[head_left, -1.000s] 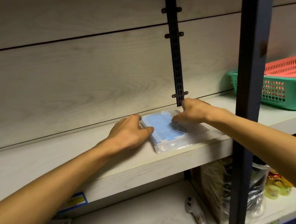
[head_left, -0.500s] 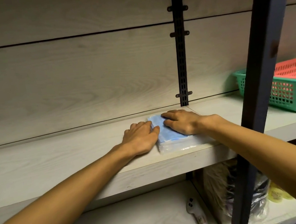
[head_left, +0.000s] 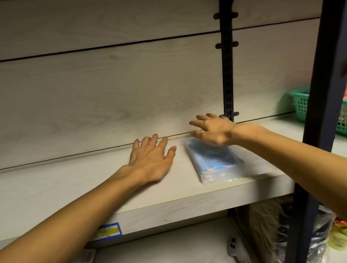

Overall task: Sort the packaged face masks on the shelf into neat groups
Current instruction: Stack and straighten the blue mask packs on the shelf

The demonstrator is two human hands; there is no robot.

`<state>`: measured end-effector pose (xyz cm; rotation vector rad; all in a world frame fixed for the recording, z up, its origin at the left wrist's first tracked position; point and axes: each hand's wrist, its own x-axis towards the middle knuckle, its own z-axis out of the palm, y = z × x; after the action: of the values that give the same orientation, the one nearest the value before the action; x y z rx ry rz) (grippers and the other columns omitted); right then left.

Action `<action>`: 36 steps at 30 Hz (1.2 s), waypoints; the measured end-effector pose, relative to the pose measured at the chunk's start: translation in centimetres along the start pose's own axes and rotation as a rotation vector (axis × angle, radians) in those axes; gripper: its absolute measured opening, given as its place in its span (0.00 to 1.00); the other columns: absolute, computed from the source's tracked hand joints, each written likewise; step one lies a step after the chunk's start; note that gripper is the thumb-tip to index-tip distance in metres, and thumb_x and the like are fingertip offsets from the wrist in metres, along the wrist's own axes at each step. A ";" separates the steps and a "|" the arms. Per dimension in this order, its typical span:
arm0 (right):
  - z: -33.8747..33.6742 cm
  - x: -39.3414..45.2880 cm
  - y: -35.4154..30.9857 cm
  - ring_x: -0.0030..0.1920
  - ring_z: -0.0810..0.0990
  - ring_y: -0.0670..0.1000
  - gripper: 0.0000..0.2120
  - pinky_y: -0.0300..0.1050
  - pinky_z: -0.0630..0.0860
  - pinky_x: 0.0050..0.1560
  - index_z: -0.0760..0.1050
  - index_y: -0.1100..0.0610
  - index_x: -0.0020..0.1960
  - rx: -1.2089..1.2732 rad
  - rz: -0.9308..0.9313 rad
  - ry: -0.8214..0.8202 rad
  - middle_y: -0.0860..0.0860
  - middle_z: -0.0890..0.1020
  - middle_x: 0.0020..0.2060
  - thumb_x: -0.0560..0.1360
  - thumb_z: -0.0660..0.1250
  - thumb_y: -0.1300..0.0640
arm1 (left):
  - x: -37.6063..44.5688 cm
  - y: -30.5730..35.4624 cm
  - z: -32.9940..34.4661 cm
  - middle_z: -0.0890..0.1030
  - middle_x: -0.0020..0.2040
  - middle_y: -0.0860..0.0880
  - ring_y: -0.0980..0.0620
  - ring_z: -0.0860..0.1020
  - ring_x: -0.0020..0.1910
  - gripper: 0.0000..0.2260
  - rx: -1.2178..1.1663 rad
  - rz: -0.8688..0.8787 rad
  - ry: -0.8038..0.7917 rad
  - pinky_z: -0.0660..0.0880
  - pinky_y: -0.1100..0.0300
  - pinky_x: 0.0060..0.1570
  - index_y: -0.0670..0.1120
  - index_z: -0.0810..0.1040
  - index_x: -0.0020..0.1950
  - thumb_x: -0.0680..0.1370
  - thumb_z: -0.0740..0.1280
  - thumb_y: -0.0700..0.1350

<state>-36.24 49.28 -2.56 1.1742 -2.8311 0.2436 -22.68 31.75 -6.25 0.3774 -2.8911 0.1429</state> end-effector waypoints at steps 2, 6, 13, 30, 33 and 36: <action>0.4 0.4 -2.5 0.81 0.46 0.57 0.29 0.63 0.45 0.78 0.52 0.47 0.82 -0.029 -0.037 0.026 0.51 0.51 0.82 0.84 0.48 0.38 | -0.8 -2.2 -0.1 0.55 0.83 0.44 0.43 0.54 0.81 0.29 0.046 -0.045 -0.022 0.47 0.42 0.79 0.51 0.54 0.83 0.84 0.44 0.62; 2.7 0.6 -8.6 0.81 0.47 0.57 0.32 0.59 0.46 0.79 0.51 0.50 0.82 -0.014 -0.119 0.066 0.53 0.53 0.81 0.83 0.50 0.37 | -3.7 -7.2 -0.3 0.56 0.83 0.45 0.43 0.55 0.81 0.30 0.048 -0.132 -0.035 0.50 0.42 0.78 0.51 0.55 0.83 0.84 0.44 0.63; 5.3 -0.3 -22.7 0.79 0.57 0.58 0.38 0.57 0.57 0.77 0.50 0.54 0.82 0.062 -0.322 0.133 0.55 0.59 0.80 0.80 0.58 0.37 | -13.4 -18.0 -2.0 0.64 0.80 0.45 0.43 0.63 0.77 0.31 -0.005 -0.244 0.116 0.61 0.47 0.74 0.47 0.61 0.81 0.83 0.49 0.64; 10.2 -11.3 -60.3 0.59 0.80 0.50 0.19 0.45 0.77 0.56 0.72 0.50 0.69 0.247 -0.728 0.215 0.49 0.79 0.65 0.79 0.62 0.49 | -45.1 -44.8 -9.2 0.78 0.58 0.53 0.51 0.79 0.50 0.11 -0.185 -0.505 0.524 0.79 0.50 0.49 0.52 0.76 0.61 0.79 0.68 0.49; 10.6 -12.0 -64.8 0.60 0.80 0.53 0.22 0.51 0.78 0.61 0.69 0.52 0.72 0.226 -0.803 0.123 0.53 0.78 0.65 0.78 0.63 0.48 | -47.2 -48.9 -9.2 0.79 0.60 0.53 0.51 0.79 0.50 0.12 -0.148 -0.550 0.484 0.77 0.53 0.48 0.52 0.76 0.62 0.79 0.67 0.49; 11.0 -11.5 -68.9 0.65 0.76 0.55 0.27 0.52 0.75 0.66 0.66 0.54 0.75 0.293 -0.791 0.093 0.55 0.75 0.69 0.78 0.64 0.49 | -48.3 -52.3 -8.6 0.77 0.64 0.52 0.50 0.79 0.55 0.14 -0.117 -0.595 0.421 0.77 0.53 0.49 0.52 0.75 0.65 0.79 0.66 0.51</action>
<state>20.69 7.45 -6.53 2.1405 -2.0721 0.6322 38.44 -5.86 -5.57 1.0201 -2.2538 -0.0433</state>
